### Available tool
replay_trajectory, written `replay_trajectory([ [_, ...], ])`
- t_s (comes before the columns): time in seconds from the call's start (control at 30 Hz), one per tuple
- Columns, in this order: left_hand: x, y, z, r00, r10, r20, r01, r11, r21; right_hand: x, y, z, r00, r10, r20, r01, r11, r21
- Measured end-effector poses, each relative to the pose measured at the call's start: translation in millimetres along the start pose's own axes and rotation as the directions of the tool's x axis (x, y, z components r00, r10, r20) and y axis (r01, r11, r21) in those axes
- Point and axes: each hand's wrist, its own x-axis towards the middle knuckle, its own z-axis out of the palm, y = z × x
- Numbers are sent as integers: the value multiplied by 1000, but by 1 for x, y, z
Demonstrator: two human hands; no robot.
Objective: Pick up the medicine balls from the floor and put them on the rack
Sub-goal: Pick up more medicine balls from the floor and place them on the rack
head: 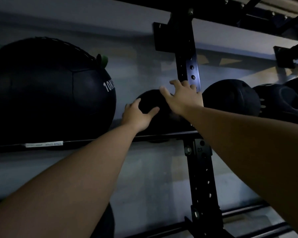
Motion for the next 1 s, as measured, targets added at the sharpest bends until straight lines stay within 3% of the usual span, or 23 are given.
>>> replay_trajectory([
  [0.13, -17, 15, -2, 1000, 25, 19, -26, 996, 84, -24, 15, -17, 999, -16, 31, 16, 1000, 1],
  [0.33, -74, 58, -7, 998, 47, -28, -46, 998, 50, -89, 70, -80, 995, 57, 78, -56, 998, -8],
  [0.6, -270, 160, 30, 996, -83, 46, 87, 992, -92, -256, 158, -205, 959, 212, 187, -227, 972, 62],
  [0.77, -450, 205, 102, 961, -245, 126, 259, 959, -118, -412, 210, -261, 884, 280, 375, -337, 937, 96],
  [0.87, -559, 215, 141, 896, -370, 246, 410, 902, -134, -512, 239, -286, 813, 355, 462, -430, 900, 65],
  [1.0, -667, 210, 169, 817, -469, 335, 519, 851, -77, -625, 266, -303, 704, 372, 605, -451, 892, -24],
])
